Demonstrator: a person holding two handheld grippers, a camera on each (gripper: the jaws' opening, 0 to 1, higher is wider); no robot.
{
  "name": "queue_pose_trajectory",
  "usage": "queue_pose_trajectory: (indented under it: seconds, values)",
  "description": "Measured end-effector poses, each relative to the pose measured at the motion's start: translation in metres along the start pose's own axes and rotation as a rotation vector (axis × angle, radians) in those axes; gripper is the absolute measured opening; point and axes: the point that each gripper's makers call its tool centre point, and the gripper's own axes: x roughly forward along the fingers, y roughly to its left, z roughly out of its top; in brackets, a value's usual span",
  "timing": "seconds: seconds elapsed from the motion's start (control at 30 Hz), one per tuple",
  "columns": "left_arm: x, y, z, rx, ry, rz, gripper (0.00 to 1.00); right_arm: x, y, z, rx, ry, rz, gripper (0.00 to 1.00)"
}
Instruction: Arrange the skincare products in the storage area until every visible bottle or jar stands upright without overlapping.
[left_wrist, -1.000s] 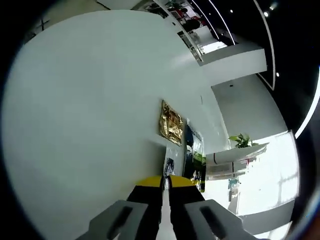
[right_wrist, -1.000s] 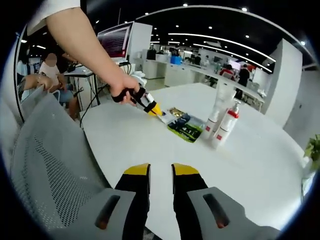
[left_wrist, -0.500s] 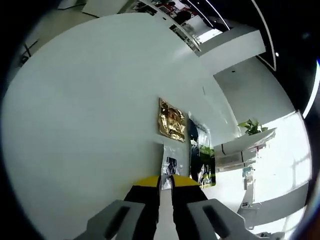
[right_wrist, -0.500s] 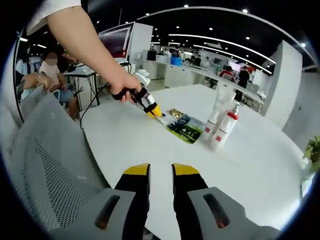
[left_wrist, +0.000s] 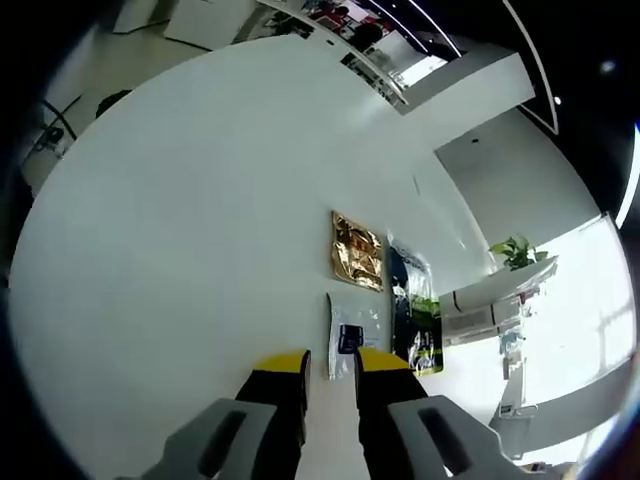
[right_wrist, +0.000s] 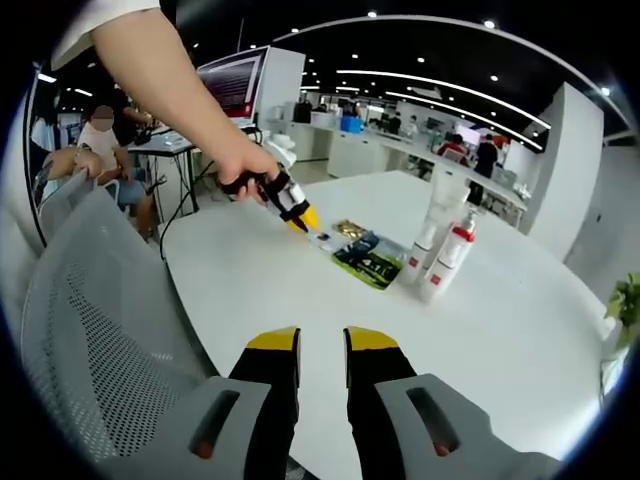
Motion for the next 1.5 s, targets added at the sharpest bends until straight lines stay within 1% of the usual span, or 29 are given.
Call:
queue_pose_trajectory:
  seconds: [0.07,0.1,0.2,0.23,0.27,0.3,0.33,0.37,0.4,0.43,0.47,0.5,0.53,0.63,0.7,0.73,0.77,0.83,0.87,0.97,1.07,1.17,1.2,1.27,1.3,1.37,1.4,1.43,1.5]
  values:
    - [-0.003,-0.004,-0.005,0.014,0.015,-0.011,0.19,0.000,0.001,0.000,-0.001,-0.001,0.002,0.16]
    - [-0.005,-0.006,-0.007,0.042,0.010,-0.009,0.19,0.000,0.001,0.001,-0.002,-0.002,0.003,0.16]
    - [-0.014,-0.018,-0.012,0.096,-0.002,-0.045,0.21,0.001,0.002,0.001,-0.003,-0.002,0.007,0.18]
    - [-0.016,-0.027,-0.012,0.124,-0.019,-0.075,0.22,0.001,0.002,0.001,-0.003,-0.001,0.010,0.18]
    - [-0.020,-0.035,-0.018,0.171,0.002,-0.109,0.21,0.001,0.003,0.001,-0.005,-0.002,0.011,0.18]
    - [-0.024,-0.041,-0.023,0.223,0.015,-0.117,0.21,0.001,0.003,0.001,-0.005,-0.004,0.014,0.18]
    - [-0.028,-0.047,-0.025,0.284,0.004,-0.117,0.22,0.002,0.004,0.001,-0.004,-0.003,0.016,0.19]
    - [-0.030,-0.050,-0.026,0.296,0.002,-0.125,0.23,0.002,0.004,0.001,-0.004,-0.003,0.018,0.20]
    - [-0.037,-0.062,-0.030,0.311,-0.010,-0.165,0.23,0.002,0.004,0.002,-0.004,-0.006,0.020,0.20]
    - [-0.044,-0.073,-0.030,0.315,-0.041,-0.200,0.24,0.002,0.004,0.002,-0.001,-0.009,0.021,0.21]
    - [-0.051,-0.080,-0.030,0.316,-0.062,-0.219,0.24,0.002,0.004,0.002,0.001,-0.011,0.022,0.21]
    - [-0.053,-0.083,-0.026,0.319,-0.081,-0.239,0.25,0.001,0.004,0.002,0.005,-0.012,0.024,0.22]
    - [-0.062,-0.093,-0.026,0.325,-0.115,-0.273,0.25,0.001,0.004,0.004,0.014,-0.018,0.026,0.22]
    - [-0.083,-0.110,-0.028,0.346,-0.177,-0.328,0.30,0.000,0.002,0.007,0.049,-0.042,0.033,0.24]
    - [-0.100,-0.119,-0.035,0.398,-0.214,-0.351,0.32,-0.001,0.002,0.009,0.057,-0.049,0.034,0.25]
    - [-0.105,-0.122,-0.040,0.416,-0.216,-0.362,0.33,-0.001,0.003,0.010,0.055,-0.052,0.034,0.26]
    - [-0.114,-0.127,-0.049,0.458,-0.214,-0.373,0.34,-0.001,0.003,0.010,0.052,-0.055,0.034,0.27]
    - [-0.129,-0.133,-0.058,0.529,-0.255,-0.379,0.38,-0.002,0.005,0.014,0.052,-0.071,0.040,0.28]
    - [-0.134,-0.134,-0.064,0.553,-0.264,-0.382,0.40,-0.003,0.005,0.015,0.053,-0.080,0.041,0.30]
    - [-0.151,-0.135,-0.079,0.626,-0.296,-0.358,0.46,-0.006,0.007,0.023,0.073,-0.123,0.052,0.32]
    - [-0.167,-0.133,-0.087,0.682,-0.361,-0.335,0.52,-0.010,0.006,0.033,0.090,-0.174,0.054,0.37]
    - [-0.182,-0.130,-0.094,0.720,-0.432,-0.306,0.60,-0.016,0.005,0.046,0.129,-0.251,0.056,0.43]
    - [-0.186,-0.129,-0.095,0.732,-0.453,-0.299,0.62,-0.018,0.004,0.049,0.139,-0.266,0.056,0.46]
    - [-0.192,-0.127,-0.098,0.753,-0.504,-0.274,0.68,-0.022,0.002,0.058,0.165,-0.318,0.055,0.53]
    - [-0.194,-0.125,-0.101,0.753,-0.511,-0.264,0.70,-0.024,0.002,0.060,0.177,-0.332,0.059,0.56]
    - [-0.198,-0.123,-0.104,0.763,-0.549,-0.250,0.76,-0.029,0.001,0.066,0.203,-0.372,0.063,0.63]
    - [-0.200,-0.122,-0.103,0.765,-0.580,-0.242,0.80,-0.031,0.000,0.070,0.207,-0.394,0.064,0.65]
    - [-0.202,-0.123,-0.105,0.768,-0.600,-0.238,0.86,-0.033,0.000,0.073,0.214,-0.413,0.070,0.68]
    - [-0.203,-0.120,-0.106,0.771,-0.638,-0.234,0.93,-0.037,0.000,0.077,0.240,-0.445,0.079,0.74]
